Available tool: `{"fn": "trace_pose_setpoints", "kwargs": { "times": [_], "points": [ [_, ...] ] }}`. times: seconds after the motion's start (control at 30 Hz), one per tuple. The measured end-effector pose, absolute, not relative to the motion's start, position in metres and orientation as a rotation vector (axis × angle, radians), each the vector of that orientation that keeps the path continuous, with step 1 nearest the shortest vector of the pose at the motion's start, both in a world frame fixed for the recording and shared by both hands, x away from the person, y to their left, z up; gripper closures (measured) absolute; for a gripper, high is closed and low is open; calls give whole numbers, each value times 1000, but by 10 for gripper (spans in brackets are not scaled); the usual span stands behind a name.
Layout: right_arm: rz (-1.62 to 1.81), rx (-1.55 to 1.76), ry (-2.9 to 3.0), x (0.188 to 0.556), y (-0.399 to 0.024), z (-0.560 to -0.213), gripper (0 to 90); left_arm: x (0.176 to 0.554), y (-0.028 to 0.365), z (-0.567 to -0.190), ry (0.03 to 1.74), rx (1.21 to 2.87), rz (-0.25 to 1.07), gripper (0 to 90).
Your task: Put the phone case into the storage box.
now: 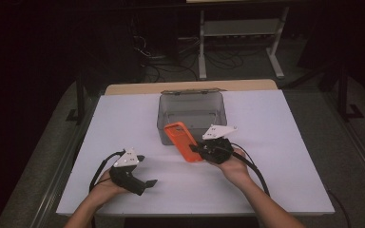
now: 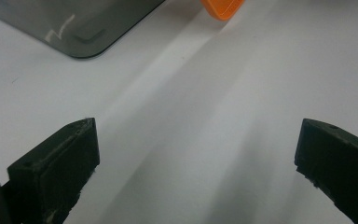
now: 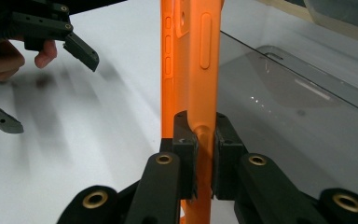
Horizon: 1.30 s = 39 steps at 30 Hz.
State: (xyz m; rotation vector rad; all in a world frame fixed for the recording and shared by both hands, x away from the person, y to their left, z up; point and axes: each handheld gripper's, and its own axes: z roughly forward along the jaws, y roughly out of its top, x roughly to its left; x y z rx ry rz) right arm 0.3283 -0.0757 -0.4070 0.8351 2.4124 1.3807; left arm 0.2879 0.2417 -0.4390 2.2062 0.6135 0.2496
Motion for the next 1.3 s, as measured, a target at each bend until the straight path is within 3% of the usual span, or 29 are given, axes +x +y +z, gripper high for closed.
{"fn": "trace_pose_setpoints", "kwargs": {
  "times": [1.3],
  "points": [
    [1394,896,2382,339,-78,-371,813,289,244,-437,595,2169,253,0]
  ]
}}
